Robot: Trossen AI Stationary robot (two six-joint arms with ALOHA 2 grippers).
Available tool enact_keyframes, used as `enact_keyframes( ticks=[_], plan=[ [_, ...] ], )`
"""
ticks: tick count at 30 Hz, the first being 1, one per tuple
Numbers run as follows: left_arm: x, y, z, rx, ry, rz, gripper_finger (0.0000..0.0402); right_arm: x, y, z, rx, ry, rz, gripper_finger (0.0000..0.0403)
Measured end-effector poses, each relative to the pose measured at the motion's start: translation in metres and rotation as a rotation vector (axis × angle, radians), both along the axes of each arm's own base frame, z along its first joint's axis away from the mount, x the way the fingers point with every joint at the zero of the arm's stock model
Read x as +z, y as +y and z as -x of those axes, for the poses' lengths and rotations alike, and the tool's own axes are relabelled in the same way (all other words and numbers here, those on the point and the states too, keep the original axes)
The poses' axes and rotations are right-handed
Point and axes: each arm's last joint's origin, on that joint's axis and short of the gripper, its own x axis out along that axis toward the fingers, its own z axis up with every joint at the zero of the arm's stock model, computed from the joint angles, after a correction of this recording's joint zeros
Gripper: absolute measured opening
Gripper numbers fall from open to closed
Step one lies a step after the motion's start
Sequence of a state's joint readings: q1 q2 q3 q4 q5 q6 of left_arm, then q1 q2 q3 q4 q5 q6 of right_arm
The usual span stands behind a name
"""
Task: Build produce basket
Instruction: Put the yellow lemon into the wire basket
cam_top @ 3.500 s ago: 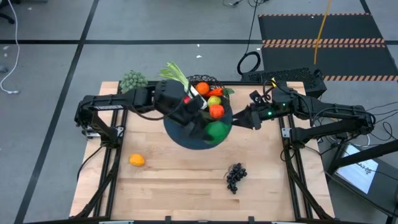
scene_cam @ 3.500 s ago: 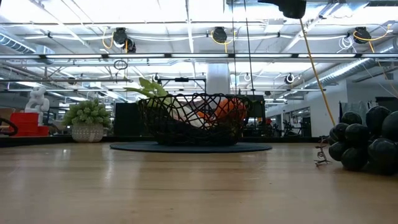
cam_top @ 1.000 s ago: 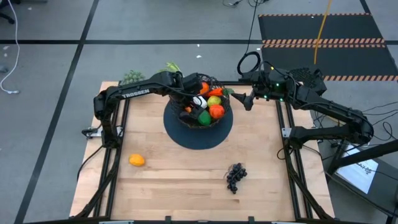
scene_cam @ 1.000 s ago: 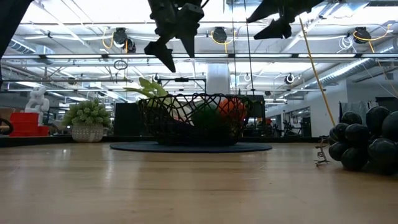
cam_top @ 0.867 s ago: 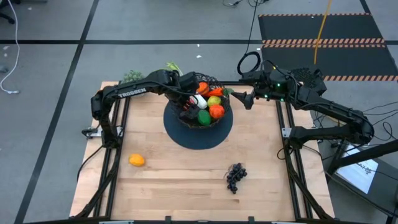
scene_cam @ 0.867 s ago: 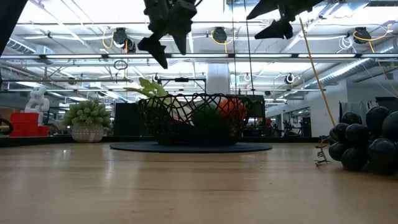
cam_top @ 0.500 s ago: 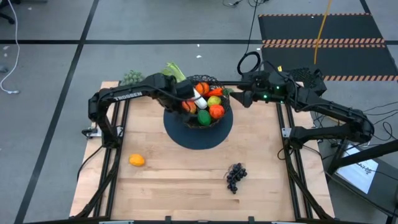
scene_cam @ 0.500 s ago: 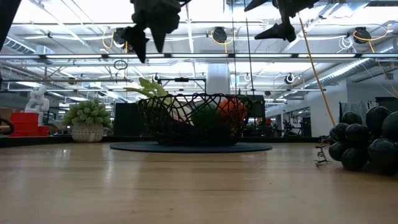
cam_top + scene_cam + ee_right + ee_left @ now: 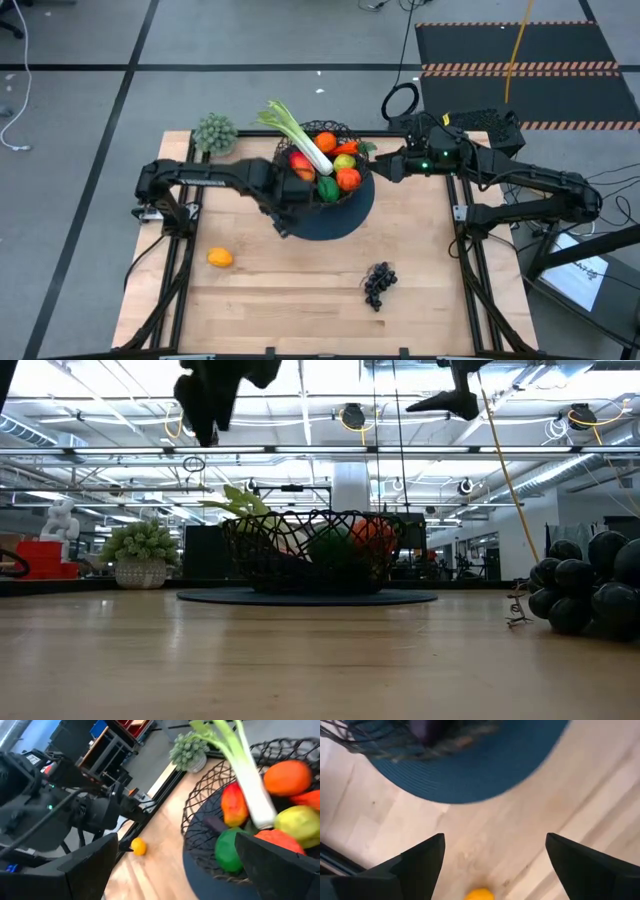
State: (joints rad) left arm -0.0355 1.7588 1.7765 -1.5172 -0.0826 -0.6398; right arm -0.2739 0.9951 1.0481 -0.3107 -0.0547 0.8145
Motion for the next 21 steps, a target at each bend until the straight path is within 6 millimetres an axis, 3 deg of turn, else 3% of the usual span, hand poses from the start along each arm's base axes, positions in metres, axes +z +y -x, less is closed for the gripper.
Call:
enact_keyframes(
  ticks=[6,12,21],
  plan=[
    [-0.009,-0.042,0.006,-0.100,0.035,-0.004,0.0315,0.001,0.013,-0.004,0.055,-0.020,-0.018,0.0393],
    [-0.015,-0.079,0.032,-0.127,-0.036,-0.045,0.0282,0.002,0.028,-0.006,0.109,-0.033,-0.070,0.0393],
    [-0.049,-0.078,0.094,-0.135,0.011,0.025,0.0284,0.001,0.041,-0.009,0.124,-0.026,-0.064,0.0393]
  ],
)
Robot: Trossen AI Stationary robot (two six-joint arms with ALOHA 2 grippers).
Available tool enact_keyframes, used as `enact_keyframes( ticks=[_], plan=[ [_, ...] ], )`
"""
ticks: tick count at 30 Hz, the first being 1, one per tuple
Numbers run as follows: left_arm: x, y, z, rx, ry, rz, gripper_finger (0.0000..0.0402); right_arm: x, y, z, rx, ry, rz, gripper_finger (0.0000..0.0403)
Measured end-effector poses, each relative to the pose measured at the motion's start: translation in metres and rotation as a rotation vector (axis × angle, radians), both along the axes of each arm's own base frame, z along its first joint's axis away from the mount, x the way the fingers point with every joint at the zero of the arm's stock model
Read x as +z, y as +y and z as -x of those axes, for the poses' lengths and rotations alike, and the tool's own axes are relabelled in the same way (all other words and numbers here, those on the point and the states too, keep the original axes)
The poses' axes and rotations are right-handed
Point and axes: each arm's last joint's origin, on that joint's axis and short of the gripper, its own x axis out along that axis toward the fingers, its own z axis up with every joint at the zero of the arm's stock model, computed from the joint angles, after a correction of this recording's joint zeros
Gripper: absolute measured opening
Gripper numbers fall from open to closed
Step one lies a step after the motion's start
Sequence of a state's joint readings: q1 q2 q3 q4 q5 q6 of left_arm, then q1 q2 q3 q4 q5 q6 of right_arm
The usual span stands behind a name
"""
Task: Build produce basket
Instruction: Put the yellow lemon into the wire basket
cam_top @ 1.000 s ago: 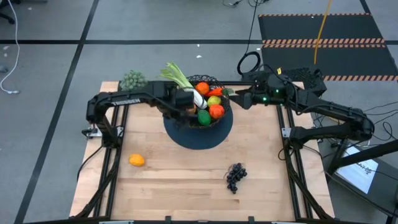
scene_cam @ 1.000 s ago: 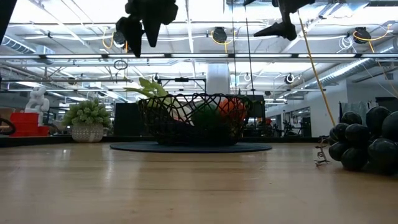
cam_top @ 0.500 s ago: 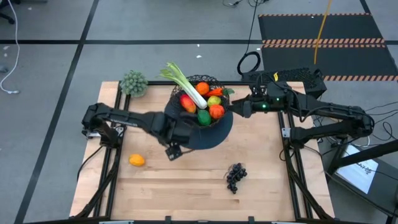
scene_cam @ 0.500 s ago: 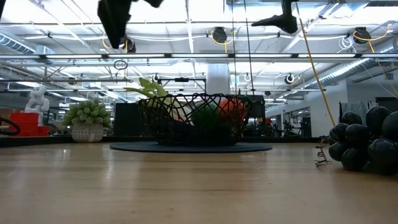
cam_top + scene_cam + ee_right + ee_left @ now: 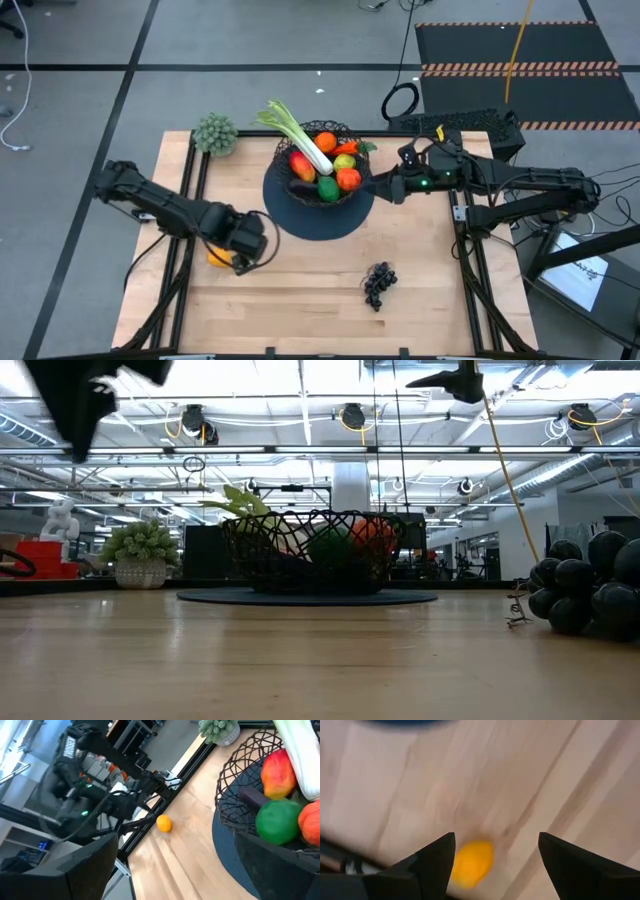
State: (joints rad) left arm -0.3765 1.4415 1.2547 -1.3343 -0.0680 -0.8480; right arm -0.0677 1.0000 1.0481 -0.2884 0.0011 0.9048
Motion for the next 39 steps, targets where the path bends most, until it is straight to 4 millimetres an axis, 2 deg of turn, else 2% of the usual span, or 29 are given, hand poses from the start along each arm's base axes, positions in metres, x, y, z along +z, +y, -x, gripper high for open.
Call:
enact_keyframes(
  ticks=[6,16,22,30,39],
  plan=[
    [-0.034,0.005,0.031,-0.035,0.176,0.101,0.0300,0.000,0.003,0.000,0.029,0.003,0.035,0.0393],
    [-0.068,-0.001,0.049,-0.119,0.277,0.107,0.0395,-0.002,0.000,-0.003,0.040,0.021,0.121,0.0393],
    [-0.084,-0.002,0.057,-0.191,0.326,0.149,0.0391,-0.002,0.000,-0.003,0.038,0.021,0.116,0.0393],
    [-0.107,-0.001,0.062,-0.305,0.297,0.168,0.0390,-0.002,-0.002,-0.003,-0.013,0.026,0.142,0.0393],
    [-0.128,0.003,0.067,-0.375,0.250,0.103,0.0390,-0.002,-0.003,-0.003,-0.062,0.029,0.158,0.0393]
  ],
)
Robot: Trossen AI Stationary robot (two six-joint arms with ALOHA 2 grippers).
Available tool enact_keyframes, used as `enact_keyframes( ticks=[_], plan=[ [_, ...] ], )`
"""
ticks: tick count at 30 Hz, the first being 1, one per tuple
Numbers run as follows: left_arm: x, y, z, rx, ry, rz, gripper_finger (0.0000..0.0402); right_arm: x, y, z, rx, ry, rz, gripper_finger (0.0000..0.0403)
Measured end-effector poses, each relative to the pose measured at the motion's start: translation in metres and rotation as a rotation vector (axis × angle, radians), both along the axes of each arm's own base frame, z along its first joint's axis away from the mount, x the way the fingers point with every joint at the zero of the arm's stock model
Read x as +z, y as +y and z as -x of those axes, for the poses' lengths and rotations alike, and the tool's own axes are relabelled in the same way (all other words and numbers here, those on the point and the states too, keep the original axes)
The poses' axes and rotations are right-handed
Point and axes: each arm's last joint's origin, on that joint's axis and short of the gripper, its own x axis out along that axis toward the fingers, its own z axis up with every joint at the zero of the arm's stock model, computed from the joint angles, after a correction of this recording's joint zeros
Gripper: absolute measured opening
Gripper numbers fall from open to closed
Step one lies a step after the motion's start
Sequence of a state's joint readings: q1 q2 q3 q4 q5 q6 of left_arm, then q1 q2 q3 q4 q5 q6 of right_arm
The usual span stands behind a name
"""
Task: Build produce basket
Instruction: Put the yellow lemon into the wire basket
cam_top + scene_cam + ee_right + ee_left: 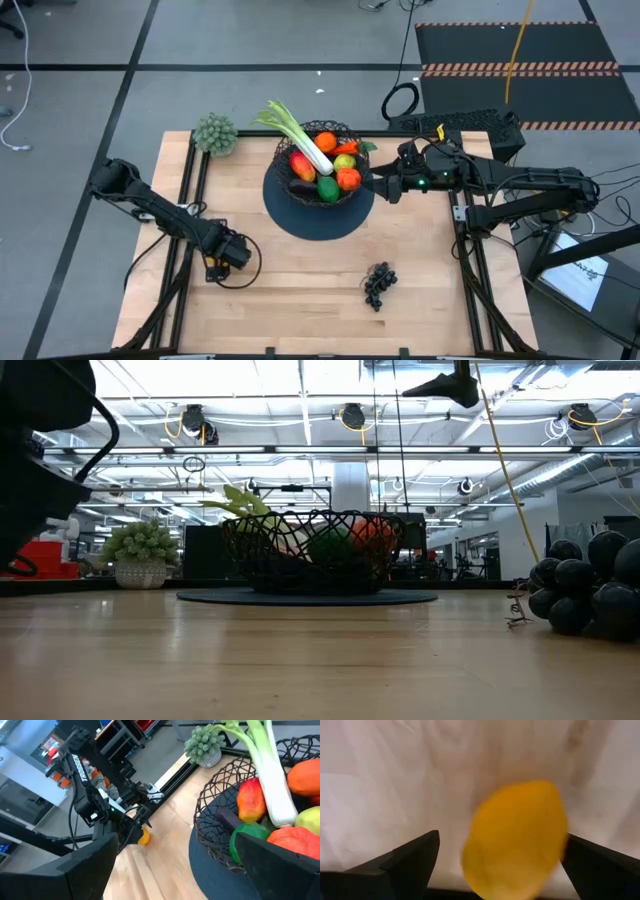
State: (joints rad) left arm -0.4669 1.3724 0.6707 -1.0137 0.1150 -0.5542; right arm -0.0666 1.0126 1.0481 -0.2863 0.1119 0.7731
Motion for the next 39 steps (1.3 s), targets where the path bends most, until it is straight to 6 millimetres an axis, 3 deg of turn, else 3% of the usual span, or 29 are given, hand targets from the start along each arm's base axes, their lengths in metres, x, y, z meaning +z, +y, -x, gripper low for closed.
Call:
enact_keyframes(
  ticks=[7,19,23,31,39],
  plan=[
    [-0.001,0.001,-0.003,-0.003,-0.060,-0.057,0.0375,0.003,-0.001,-0.001,-0.029,-0.033,-0.011,0.0393],
    [0.000,-0.002,-0.002,0.072,0.003,0.035,0.0236,0.003,-0.001,-0.001,-0.027,-0.029,-0.001,0.0393],
    [0.009,-0.005,-0.004,0.115,-0.005,0.086,0.0220,0.002,-0.001,-0.001,-0.026,-0.029,0.002,0.0393],
    [0.054,-0.009,-0.023,0.224,-0.192,0.102,0.0252,-0.011,0.002,-0.002,-0.027,-0.005,-0.055,0.0393],
    [0.134,-0.001,-0.045,0.303,-0.522,0.156,0.0219,-0.011,0.006,-0.004,-0.013,-0.037,-0.075,0.0393]
  ],
)
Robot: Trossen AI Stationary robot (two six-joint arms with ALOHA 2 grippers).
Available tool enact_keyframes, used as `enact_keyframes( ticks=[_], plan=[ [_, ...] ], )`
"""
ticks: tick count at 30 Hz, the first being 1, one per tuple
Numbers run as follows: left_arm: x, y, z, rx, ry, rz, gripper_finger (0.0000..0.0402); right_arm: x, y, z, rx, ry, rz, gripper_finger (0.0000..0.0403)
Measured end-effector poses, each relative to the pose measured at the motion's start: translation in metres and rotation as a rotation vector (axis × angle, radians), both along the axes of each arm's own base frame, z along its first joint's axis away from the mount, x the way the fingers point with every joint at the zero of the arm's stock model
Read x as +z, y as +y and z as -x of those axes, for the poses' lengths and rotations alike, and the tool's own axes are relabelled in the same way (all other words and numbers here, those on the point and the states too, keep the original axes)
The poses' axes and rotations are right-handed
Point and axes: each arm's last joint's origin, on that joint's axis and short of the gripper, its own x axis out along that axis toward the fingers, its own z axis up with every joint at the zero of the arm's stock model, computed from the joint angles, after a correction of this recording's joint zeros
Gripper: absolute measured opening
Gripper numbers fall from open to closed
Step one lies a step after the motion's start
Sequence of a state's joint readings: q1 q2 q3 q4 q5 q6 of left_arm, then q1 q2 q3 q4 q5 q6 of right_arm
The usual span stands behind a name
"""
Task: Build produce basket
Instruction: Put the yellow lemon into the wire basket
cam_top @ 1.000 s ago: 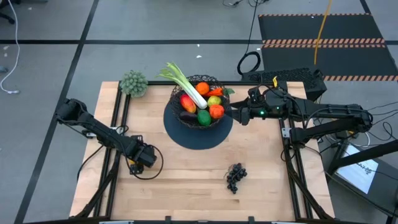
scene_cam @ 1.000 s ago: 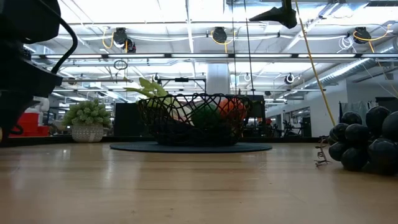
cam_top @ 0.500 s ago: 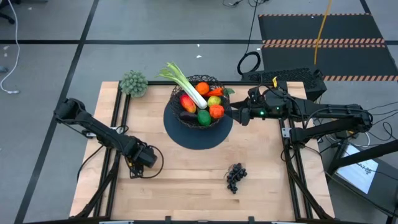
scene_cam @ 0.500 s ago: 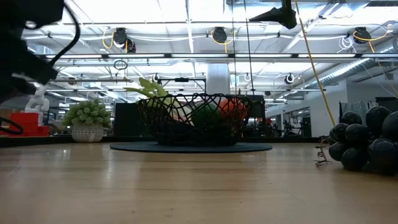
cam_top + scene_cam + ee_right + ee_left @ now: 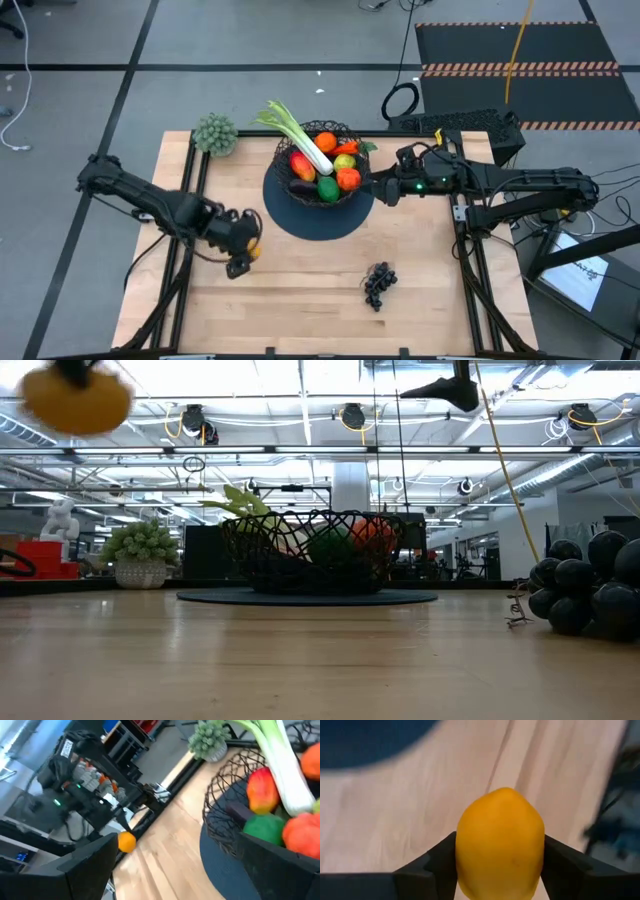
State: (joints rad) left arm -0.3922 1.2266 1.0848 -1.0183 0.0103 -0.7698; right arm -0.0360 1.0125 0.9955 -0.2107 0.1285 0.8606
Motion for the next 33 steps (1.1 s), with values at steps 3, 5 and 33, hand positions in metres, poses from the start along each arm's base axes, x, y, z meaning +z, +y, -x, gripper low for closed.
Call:
enact_keyframes(
  ticks=[3,5,33],
  plan=[
    [0.033,0.008,-0.007,0.025,-0.142,-0.011,0.0226,0.004,0.000,-0.001,0.006,-0.034,0.033,0.0393],
    [0.056,0.014,-0.011,0.037,-0.253,-0.018,0.0236,0.005,0.000,-0.001,0.007,-0.051,0.045,0.0393],
    [0.219,0.136,-0.027,0.578,-1.398,-0.111,0.0246,0.047,-0.018,0.004,0.064,-0.404,0.411,0.0393]
  ],
)
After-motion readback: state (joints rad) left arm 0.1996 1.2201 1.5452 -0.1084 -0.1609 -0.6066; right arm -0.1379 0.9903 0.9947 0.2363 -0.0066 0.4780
